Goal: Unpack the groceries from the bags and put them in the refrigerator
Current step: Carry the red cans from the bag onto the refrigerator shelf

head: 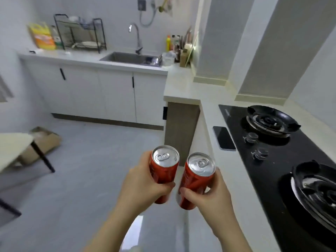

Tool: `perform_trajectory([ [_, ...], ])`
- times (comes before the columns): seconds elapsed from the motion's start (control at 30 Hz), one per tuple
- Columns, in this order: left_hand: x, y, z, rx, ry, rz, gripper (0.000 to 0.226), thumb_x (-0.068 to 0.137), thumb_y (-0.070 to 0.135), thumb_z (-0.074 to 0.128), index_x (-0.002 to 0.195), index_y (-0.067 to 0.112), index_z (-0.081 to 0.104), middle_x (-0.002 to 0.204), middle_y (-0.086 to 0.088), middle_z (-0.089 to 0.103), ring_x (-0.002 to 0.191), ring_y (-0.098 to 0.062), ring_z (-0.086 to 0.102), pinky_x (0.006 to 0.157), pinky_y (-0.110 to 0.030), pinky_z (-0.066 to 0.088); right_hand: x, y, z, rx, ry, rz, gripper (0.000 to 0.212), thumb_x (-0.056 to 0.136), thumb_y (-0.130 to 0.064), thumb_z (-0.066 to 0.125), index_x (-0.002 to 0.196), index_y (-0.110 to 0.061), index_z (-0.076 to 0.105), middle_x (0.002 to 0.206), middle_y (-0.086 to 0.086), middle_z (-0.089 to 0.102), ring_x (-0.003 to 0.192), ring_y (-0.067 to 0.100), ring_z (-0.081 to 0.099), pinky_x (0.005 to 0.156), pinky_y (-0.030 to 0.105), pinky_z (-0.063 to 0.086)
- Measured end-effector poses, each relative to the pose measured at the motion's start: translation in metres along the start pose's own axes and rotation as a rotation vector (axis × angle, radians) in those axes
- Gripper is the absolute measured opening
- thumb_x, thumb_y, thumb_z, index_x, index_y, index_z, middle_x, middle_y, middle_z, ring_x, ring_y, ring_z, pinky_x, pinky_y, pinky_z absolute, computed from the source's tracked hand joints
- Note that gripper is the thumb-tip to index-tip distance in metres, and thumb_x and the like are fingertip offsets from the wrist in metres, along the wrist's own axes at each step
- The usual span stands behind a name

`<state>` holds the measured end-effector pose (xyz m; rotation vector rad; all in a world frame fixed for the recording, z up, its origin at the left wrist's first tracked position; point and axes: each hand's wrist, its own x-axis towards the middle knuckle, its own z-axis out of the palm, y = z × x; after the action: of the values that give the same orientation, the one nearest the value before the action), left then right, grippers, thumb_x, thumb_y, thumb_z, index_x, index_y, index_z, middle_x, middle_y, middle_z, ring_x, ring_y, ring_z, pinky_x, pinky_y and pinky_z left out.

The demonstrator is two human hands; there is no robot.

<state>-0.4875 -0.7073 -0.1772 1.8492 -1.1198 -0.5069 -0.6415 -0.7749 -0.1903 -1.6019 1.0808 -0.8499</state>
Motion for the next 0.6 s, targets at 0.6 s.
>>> perform_trajectory([
  [0.6,-0.116,-0.133,-0.281,0.072,0.678,-0.328,0.063,0.057,0.028,0.083,0.095,0.055,0.041,0.086,0.031,0.060,0.083,0.014,0.053,0.064,-0.005,0.037,-0.057,-0.115,0.312,0.016,-0.738,-0.205,0.051,0.059,-0.003,0.082,0.088,-0.030,0.050,0.072,-0.020,0.065,0.071,-0.018,0.056,0.056,0.003,0.042],
])
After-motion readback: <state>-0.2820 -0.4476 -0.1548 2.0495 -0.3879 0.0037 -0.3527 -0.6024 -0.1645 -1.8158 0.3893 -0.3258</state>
